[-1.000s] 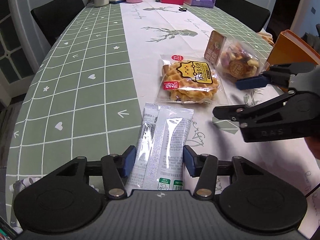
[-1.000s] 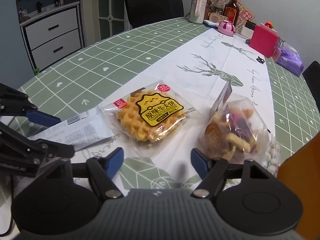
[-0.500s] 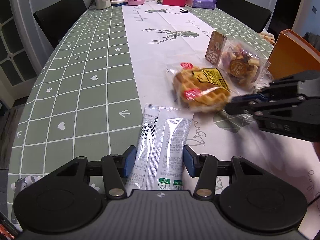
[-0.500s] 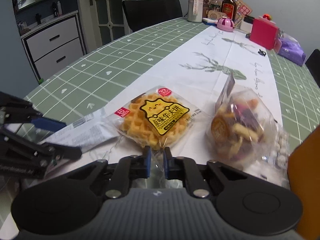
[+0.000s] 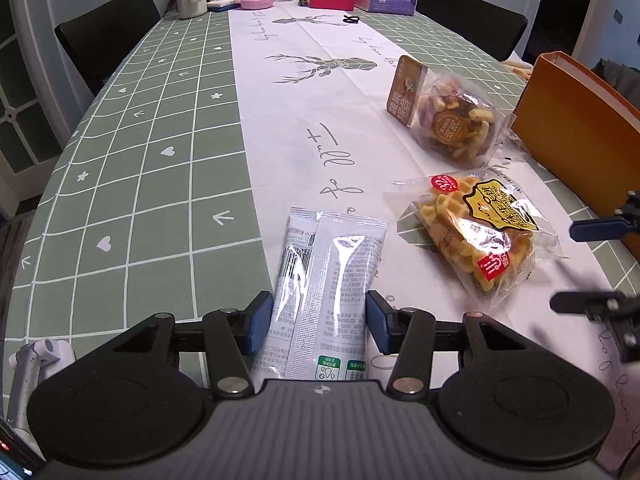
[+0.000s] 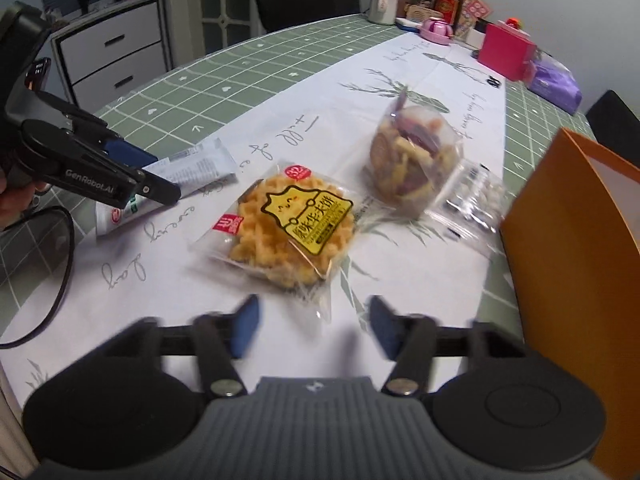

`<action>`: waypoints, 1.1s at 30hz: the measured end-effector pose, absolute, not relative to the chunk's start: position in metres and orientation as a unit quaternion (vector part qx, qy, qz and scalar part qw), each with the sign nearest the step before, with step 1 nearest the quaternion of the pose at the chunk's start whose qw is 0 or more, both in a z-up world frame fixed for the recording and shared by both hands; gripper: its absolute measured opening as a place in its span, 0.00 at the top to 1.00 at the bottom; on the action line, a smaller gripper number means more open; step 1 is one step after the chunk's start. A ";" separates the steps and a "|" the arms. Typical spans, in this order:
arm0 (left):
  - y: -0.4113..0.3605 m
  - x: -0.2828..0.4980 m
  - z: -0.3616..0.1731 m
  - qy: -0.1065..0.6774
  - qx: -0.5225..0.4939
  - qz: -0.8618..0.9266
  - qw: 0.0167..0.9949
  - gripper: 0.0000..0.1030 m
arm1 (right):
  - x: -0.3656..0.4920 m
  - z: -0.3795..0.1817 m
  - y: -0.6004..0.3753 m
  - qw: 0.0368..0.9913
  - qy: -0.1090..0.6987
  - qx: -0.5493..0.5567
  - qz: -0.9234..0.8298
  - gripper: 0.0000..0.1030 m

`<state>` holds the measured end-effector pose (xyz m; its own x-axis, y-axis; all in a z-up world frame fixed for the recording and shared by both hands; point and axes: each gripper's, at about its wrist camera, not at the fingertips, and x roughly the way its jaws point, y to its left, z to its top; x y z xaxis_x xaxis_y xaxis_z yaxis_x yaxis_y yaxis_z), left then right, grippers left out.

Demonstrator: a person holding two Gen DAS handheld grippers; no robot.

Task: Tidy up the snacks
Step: 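Grasp the white snack stick pack with the left tool while the right tool grasps the waffle pack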

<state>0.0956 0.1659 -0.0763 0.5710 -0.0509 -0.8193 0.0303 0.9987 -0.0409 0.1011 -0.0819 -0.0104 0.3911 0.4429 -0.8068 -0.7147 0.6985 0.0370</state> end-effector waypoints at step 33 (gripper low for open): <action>0.161 0.094 -0.083 0.444 0.020 -0.033 0.895 0.33 | 0.120 -0.036 -0.023 0.859 0.443 -0.076 0.246 0.27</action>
